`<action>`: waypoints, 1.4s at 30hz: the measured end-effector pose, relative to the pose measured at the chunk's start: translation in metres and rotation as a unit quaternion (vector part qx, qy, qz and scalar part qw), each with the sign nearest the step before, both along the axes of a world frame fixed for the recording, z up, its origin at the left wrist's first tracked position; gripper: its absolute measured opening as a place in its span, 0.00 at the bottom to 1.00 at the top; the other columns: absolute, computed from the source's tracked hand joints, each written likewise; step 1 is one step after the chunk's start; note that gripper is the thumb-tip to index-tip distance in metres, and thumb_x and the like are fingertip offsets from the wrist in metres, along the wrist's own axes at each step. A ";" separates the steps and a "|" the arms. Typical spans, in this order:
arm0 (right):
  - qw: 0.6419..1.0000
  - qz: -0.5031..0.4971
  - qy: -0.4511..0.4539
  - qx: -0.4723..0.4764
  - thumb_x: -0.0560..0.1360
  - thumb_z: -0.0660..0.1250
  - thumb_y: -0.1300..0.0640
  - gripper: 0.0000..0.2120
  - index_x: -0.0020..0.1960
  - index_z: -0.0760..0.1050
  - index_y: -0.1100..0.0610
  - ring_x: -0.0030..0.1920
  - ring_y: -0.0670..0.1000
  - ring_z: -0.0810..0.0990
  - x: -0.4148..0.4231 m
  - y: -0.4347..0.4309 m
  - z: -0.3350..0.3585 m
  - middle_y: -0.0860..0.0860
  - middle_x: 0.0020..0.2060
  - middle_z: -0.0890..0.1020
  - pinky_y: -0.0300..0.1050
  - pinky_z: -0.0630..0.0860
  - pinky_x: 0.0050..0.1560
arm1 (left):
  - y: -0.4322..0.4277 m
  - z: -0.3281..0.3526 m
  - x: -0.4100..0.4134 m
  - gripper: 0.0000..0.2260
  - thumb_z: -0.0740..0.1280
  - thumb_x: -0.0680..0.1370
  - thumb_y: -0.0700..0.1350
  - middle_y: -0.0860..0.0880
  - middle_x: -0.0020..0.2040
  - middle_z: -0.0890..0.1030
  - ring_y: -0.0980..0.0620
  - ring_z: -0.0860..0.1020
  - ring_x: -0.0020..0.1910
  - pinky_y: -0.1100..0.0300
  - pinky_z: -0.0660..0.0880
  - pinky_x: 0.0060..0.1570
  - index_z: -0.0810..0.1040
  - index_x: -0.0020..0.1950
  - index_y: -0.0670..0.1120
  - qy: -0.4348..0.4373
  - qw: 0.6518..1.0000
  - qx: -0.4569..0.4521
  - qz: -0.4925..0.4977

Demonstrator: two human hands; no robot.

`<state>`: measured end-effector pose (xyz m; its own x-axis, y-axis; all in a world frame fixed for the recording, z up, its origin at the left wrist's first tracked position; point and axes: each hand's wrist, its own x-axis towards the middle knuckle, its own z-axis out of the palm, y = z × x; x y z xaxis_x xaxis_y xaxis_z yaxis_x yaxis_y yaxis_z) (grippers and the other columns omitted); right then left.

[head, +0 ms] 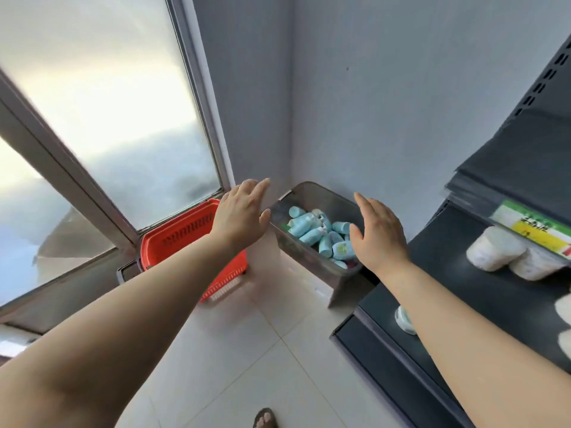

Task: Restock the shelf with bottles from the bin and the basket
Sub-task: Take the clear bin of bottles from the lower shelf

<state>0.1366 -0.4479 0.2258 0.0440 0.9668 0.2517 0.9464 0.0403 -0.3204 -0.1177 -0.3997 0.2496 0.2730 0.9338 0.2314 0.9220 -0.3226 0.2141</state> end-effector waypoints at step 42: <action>0.850 -0.451 0.110 -0.249 0.76 0.64 0.56 0.32 0.76 0.55 0.56 0.67 0.61 0.69 0.068 0.258 -0.263 0.59 0.68 0.69 0.56 0.70 0.63 | 0.464 -0.282 0.066 0.27 0.62 0.76 0.44 0.44 0.67 0.69 0.41 0.71 0.63 0.48 0.70 0.60 0.59 0.75 0.48 0.132 0.935 -0.280 -0.174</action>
